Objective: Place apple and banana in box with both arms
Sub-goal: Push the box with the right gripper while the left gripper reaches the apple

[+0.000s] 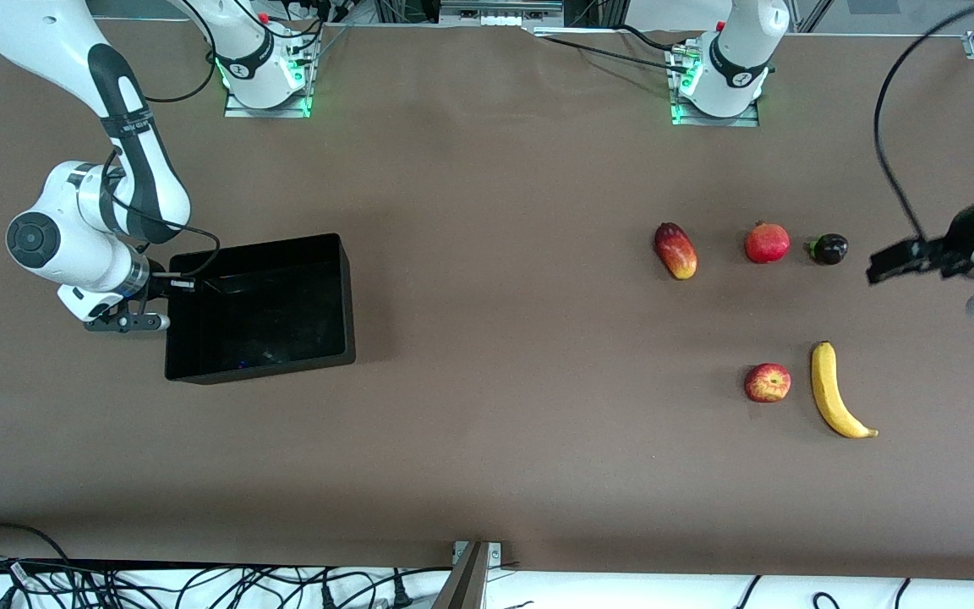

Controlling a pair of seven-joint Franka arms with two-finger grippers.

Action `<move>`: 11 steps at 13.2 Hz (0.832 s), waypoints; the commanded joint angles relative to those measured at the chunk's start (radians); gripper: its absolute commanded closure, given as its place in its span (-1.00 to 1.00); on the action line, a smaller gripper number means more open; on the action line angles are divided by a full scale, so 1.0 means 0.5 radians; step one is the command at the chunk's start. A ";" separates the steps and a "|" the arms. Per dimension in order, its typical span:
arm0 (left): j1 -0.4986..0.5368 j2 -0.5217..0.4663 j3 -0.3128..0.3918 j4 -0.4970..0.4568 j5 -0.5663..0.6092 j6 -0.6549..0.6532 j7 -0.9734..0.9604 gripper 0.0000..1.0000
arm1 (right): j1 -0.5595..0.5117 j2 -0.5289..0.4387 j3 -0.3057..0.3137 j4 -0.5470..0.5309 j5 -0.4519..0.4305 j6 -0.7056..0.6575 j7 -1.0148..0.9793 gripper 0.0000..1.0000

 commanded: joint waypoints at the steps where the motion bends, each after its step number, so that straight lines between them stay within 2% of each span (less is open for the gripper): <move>1: -0.003 0.176 0.030 -0.016 -0.063 0.282 -0.018 -1.00 | -0.009 -0.106 0.147 0.099 0.024 -0.162 0.017 1.00; 3: -0.006 0.268 0.030 -0.144 -0.121 0.601 -0.018 -1.00 | 0.016 -0.112 0.319 0.356 0.030 -0.460 0.057 1.00; 4: -0.006 0.344 0.030 -0.154 -0.124 0.721 -0.018 -1.00 | 0.064 -0.100 0.362 0.467 0.042 -0.564 0.109 1.00; 5: -0.009 0.427 0.030 -0.160 -0.151 0.846 -0.036 -1.00 | 0.147 -0.088 0.365 0.562 0.067 -0.602 0.188 1.00; 8: -0.021 0.559 0.021 -0.344 -0.173 1.245 -0.076 -1.00 | 0.466 0.013 0.369 0.734 0.076 -0.605 0.599 1.00; 10: -0.030 0.621 0.011 -0.485 -0.170 1.500 -0.113 -1.00 | 0.650 0.127 0.420 0.842 0.104 -0.587 0.985 1.00; 11: -0.052 0.621 0.011 -0.592 -0.170 1.647 -0.152 -1.00 | 0.739 0.209 0.436 0.924 0.171 -0.581 1.142 1.00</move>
